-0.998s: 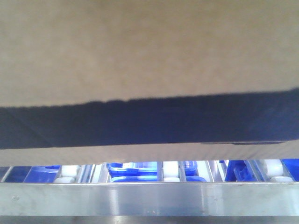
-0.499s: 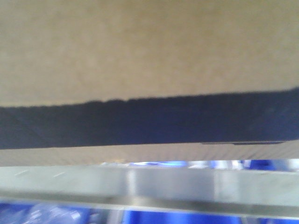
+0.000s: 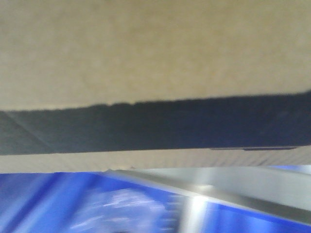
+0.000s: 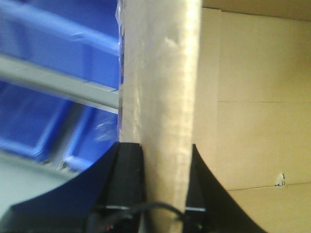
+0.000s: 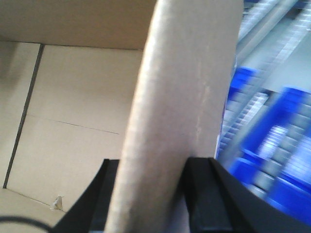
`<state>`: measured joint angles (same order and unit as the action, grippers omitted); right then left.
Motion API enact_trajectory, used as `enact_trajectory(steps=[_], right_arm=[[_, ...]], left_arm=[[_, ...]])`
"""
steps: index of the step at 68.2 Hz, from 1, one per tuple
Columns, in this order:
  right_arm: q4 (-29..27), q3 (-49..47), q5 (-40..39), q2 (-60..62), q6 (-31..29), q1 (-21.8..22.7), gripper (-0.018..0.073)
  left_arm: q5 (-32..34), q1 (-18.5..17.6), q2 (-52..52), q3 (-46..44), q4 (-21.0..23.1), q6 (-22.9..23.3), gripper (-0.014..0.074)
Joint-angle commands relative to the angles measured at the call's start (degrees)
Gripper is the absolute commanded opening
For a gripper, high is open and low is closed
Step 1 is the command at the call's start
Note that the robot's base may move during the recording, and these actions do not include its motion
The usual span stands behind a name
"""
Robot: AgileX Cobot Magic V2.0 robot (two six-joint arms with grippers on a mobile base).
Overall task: Grab box from left shelf to table start
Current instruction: 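Hold the box with both grippers while the base turns away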
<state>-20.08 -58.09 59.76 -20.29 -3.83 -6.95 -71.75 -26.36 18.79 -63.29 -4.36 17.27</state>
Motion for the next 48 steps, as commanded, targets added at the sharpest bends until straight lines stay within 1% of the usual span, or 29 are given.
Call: enact_trajectory(steps=[1, 48], right_arm=[[-1.2, -1.7, -7.6, -0.9, -0.8, 0.3, 0.0057], [-1.2, -1.7, -7.3, -0.9, -0.8, 0.3, 0.0057]], left_arm=[[11.9, -0.4, 0.0, -2.6, 5.8, 1.5, -0.0100], [11.9, -0.4, 0.0, -2.6, 5.8, 1.5, -0.0100]])
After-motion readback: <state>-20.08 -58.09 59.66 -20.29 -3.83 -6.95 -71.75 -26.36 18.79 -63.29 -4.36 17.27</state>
